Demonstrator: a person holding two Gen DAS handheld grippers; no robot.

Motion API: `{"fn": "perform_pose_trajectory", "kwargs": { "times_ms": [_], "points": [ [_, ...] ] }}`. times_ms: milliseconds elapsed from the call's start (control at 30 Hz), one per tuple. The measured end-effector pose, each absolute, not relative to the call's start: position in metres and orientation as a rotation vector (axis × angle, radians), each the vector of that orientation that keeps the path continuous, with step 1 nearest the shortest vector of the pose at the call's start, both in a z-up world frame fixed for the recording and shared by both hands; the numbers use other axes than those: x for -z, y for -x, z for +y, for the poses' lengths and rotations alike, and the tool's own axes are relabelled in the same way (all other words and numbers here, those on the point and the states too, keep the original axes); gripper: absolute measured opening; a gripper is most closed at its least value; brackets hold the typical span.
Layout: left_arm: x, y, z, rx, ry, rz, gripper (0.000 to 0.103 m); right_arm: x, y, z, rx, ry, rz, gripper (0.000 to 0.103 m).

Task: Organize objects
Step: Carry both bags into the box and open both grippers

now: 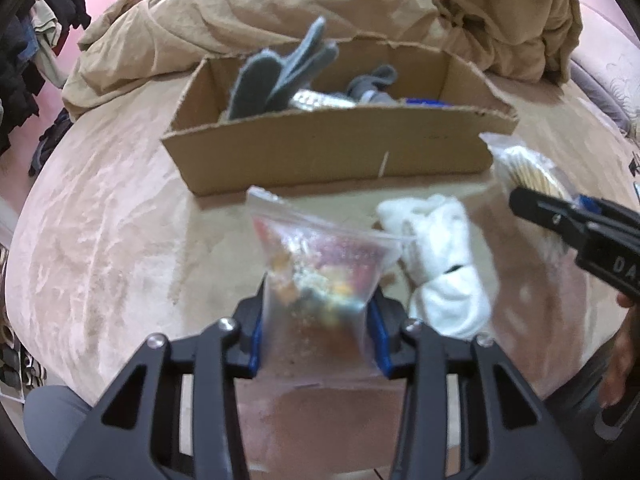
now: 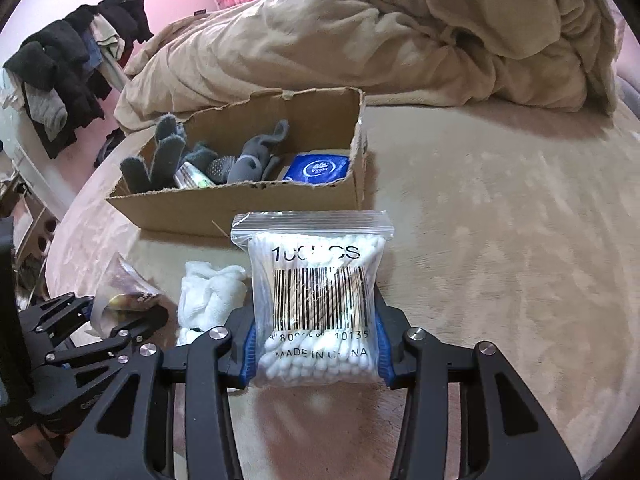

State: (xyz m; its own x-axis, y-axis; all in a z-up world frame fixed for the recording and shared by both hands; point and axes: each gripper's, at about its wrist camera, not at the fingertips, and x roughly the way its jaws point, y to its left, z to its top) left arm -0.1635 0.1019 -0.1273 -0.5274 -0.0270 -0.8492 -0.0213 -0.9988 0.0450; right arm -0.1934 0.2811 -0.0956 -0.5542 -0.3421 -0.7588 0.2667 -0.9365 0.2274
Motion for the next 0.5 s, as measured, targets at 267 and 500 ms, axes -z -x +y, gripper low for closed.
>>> {"fn": "perform_pose_trajectory", "kwargs": {
  "times_ms": [267,500],
  "points": [
    [0.092,0.158,0.096,2.796,-1.461,-0.062,0.042,0.076,0.185,0.287,2.550,-1.198,-0.123,0.047],
    [0.066,0.157,0.087,2.832,-1.394,-0.049,0.042,0.056,0.178,0.294,2.619,-1.136,-0.129,0.047]
  ]
}}
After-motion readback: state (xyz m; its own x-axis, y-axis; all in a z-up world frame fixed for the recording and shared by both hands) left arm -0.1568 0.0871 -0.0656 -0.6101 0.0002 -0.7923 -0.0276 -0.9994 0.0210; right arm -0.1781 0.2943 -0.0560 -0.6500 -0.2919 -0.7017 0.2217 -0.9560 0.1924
